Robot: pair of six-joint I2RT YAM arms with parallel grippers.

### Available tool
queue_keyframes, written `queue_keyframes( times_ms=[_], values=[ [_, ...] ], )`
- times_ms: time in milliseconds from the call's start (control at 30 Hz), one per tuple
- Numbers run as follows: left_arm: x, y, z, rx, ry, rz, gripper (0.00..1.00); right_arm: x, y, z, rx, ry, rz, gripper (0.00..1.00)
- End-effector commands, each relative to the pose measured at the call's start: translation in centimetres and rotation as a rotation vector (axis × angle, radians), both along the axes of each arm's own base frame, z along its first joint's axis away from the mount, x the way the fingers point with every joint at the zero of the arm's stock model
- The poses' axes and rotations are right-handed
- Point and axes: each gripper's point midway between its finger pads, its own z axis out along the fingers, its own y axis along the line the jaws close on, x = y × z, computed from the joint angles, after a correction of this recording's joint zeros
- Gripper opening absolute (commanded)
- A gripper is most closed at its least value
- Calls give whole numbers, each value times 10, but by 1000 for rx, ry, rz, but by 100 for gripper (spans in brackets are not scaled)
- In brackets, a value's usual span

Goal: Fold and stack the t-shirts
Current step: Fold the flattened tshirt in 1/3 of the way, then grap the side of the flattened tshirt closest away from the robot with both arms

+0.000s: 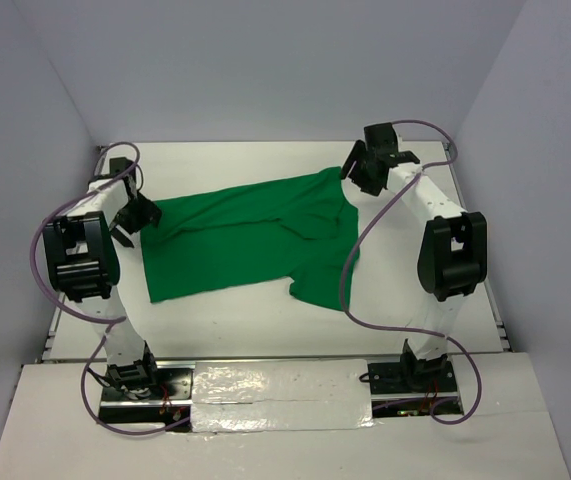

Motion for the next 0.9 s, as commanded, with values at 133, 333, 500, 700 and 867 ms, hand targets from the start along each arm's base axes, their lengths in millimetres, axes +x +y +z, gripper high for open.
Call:
queue_keyframes(
  times_ms=[133, 333, 500, 700, 867],
  values=[
    [16, 15, 55, 87, -122, 41, 99, -26, 13, 5, 6, -17, 101, 74],
    [17, -10, 71, 72, -142, -45, 99, -100, 35, -46, 12, 126, 211, 72],
    [-42, -21, 54, 48, -68, -51, 99, -158, 24, -45, 76, 106, 156, 71],
    [-114, -42, 31, -35, -17, -25, 97, -207, 6, -47, 67, 109, 122, 71],
    [-141, -61, 5, -133, -30, 44, 94, -239, 12, -74, 147, 179, 122, 71]
  ],
)
